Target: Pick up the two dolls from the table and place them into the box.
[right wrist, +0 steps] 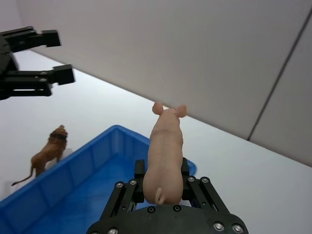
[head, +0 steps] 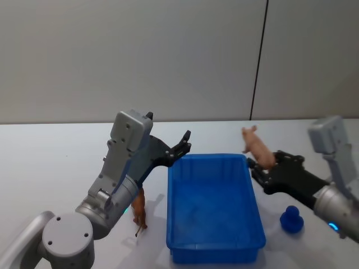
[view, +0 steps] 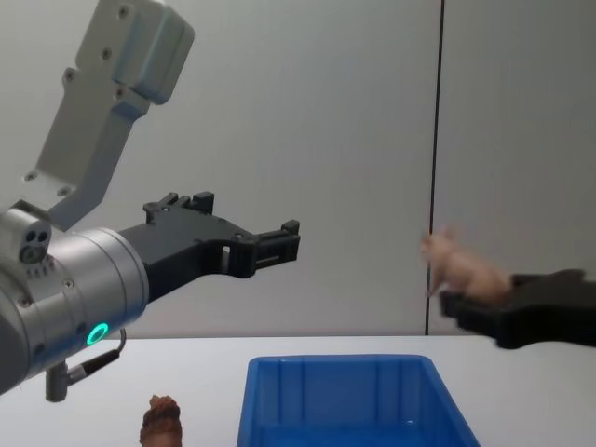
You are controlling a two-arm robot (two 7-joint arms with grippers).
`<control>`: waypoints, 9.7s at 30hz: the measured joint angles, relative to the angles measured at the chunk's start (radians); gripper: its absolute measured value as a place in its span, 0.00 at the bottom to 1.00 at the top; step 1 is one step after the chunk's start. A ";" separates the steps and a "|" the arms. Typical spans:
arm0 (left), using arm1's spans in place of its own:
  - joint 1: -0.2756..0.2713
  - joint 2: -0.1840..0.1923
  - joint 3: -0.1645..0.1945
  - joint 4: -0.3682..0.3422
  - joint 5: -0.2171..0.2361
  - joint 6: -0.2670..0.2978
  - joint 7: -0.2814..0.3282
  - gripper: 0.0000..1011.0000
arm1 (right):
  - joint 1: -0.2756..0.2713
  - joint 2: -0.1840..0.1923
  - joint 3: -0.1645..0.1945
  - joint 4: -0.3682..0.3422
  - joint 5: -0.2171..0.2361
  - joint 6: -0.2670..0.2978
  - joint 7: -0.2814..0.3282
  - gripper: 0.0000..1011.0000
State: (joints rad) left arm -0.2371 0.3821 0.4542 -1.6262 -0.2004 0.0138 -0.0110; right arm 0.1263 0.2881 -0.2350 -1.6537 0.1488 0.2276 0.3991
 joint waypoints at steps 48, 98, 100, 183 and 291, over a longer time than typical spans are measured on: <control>0.000 0.000 0.000 0.000 0.000 0.000 0.000 0.99 | 0.054 -0.048 -0.043 0.119 0.010 0.007 -0.018 0.99; 0.000 0.000 0.000 0.000 0.000 0.000 0.000 0.99 | -0.076 0.088 0.037 0.122 0.126 0.170 -0.084 0.99; 0.000 0.000 0.000 0.000 0.000 0.000 0.000 0.99 | -0.073 0.086 0.035 0.130 0.126 0.171 -0.082 0.99; 0.000 0.000 0.000 0.000 0.000 0.000 0.000 0.99 | 0.104 -0.060 -0.084 0.164 0.059 0.040 0.121 0.56; 0.166 0.024 -0.044 -0.007 -0.189 0.259 0.190 0.99 | -0.058 0.111 0.034 0.042 0.263 -0.127 -0.062 0.99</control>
State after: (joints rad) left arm -0.0710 0.4066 0.4102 -1.6335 -0.3899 0.2725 0.1792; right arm 0.0679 0.3993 -0.2014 -1.6115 0.4120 0.1010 0.3370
